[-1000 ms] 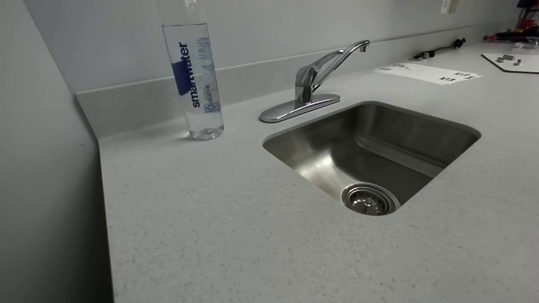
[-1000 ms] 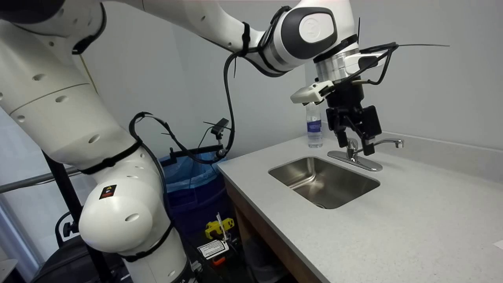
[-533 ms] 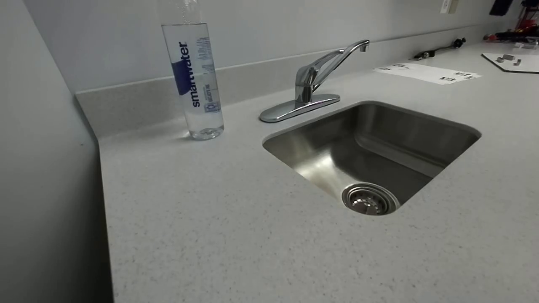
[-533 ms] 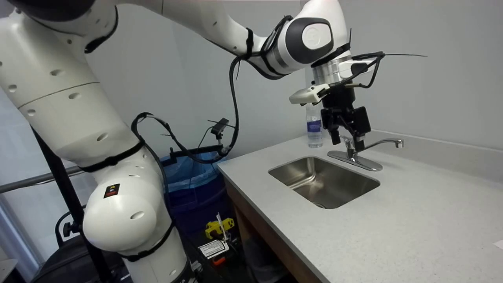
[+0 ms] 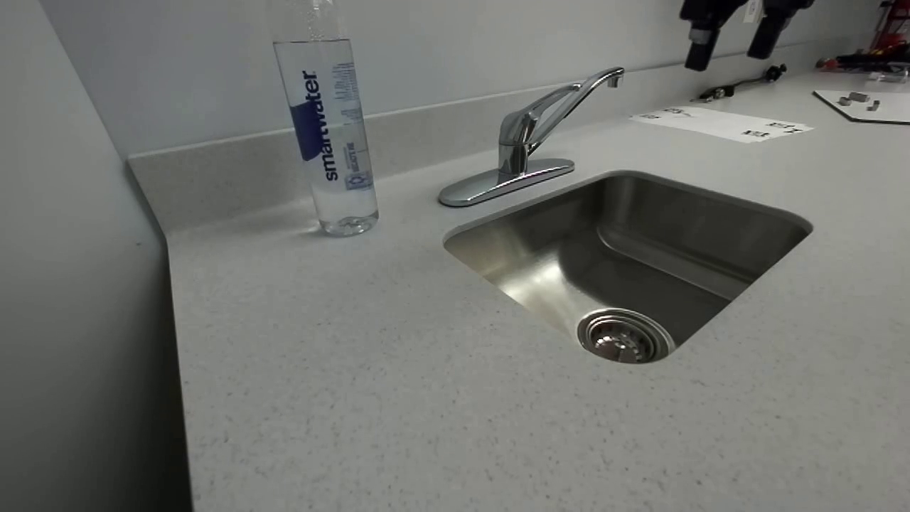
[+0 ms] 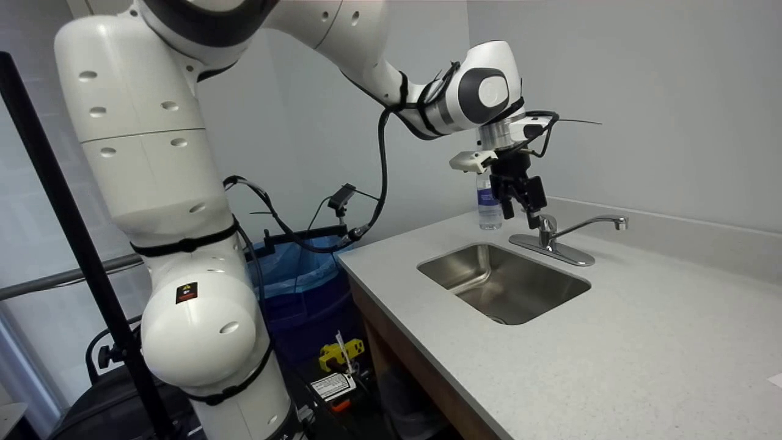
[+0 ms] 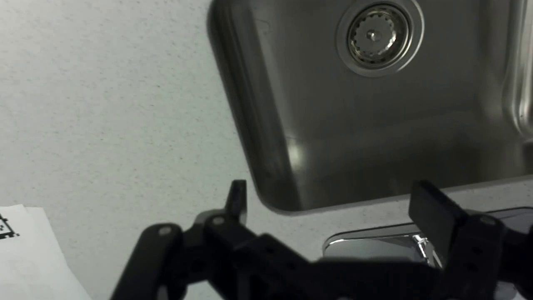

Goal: Slide the spout to the left

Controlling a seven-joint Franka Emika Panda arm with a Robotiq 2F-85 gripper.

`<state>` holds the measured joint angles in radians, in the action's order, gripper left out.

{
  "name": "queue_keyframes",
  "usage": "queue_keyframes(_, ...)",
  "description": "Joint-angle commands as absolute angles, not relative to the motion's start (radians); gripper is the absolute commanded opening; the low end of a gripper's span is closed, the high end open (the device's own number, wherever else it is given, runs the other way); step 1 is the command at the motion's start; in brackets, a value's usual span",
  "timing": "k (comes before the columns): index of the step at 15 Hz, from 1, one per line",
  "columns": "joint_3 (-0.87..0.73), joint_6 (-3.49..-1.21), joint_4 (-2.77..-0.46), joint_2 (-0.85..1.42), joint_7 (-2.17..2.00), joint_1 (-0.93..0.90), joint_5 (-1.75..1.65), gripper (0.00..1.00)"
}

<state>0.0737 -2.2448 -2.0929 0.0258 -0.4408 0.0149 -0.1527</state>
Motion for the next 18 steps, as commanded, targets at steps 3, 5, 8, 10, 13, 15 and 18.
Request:
queue_keyframes(3,0.051,-2.241,-2.029,0.101,-0.45,-0.028,-0.15,1.0)
queue_keyframes(5,0.049,-2.239,-2.01,0.123,-0.449,-0.032,-0.149,1.0)
queue_keyframes(8,0.048,-2.238,-2.004,0.125,-0.449,-0.032,-0.149,1.0)
queue_keyframes(10,0.048,-2.237,-2.004,0.125,-0.449,-0.032,-0.149,1.0)
queue_keyframes(13,0.03,-2.262,-1.982,0.14,-0.493,-0.029,-0.181,1.0)
queue_keyframes(15,0.01,-2.278,-1.955,0.157,-0.523,-0.022,-0.199,1.0)
queue_keyframes(18,-0.027,-2.315,-1.884,0.203,-0.569,-0.018,-0.206,1.0)
